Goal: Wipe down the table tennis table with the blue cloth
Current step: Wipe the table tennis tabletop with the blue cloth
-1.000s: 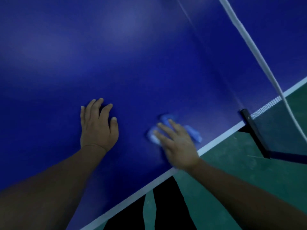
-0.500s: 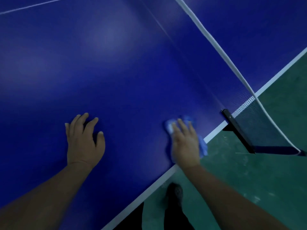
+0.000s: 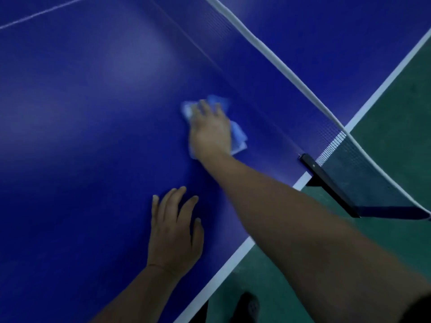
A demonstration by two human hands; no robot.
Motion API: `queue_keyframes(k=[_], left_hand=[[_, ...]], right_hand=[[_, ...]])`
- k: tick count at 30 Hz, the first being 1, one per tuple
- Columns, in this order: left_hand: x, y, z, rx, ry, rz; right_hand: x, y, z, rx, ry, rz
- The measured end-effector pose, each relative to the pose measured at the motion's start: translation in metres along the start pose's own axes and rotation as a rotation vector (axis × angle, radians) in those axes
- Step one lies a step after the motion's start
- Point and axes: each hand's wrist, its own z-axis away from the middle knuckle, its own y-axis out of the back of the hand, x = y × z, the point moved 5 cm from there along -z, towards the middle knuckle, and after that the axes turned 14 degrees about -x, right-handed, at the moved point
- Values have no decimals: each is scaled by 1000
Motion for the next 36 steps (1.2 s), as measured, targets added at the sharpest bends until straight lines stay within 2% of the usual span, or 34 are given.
queue_keyframes(k=[3, 6, 9, 12, 15, 17, 19, 21, 22, 24, 27, 30, 32, 34, 35, 36], left_hand=[[6, -10, -8, -65, -72, -67], [6, -17, -11, -130, -82, -157], [7, -21, -12, -162, -68, -189], [7, -20, -14, -168, -48, -204], [9, -21, -14, -157, -46, -195], [9, -21, -13, -146, -48, -193], [10, -20, -13, -136, -58, -179], [10, -20, -13, -129, -57, -175], [10, -20, -12, -132, -56, -175], [9, -20, -13, -132, -55, -168], [8, -20, -14, -133, -51, -179], [8, -20, -14, -130, -45, -184], [9, -20, -12, -137, -41, -185], [8, -19, -12, -138, -41, -181], [8, -19, -13, -141, -42, -183], [8, -20, -13, -143, -46, -182]], right_hand=[[102, 1, 66, 74, -317, -53], [145, -12, 142, 82, -479, -179], [123, -20, 142, 68, -448, -213], [92, -16, 106, 24, -250, -208], [112, -15, 107, -20, -221, -191], [151, -12, 138, 59, -370, -245], [198, -8, 188, 105, -610, -365], [226, -14, 228, -72, -746, -280], [233, -18, 242, -107, -795, -310], [231, -12, 241, 0, -785, -327], [199, -1, 191, 115, -606, -329], [191, -6, 163, 92, -524, -255], [213, -12, 180, 10, -614, -230], [234, -17, 212, -143, -711, -230], [234, -16, 225, -167, -717, -244], [231, -13, 232, -119, -692, -256]])
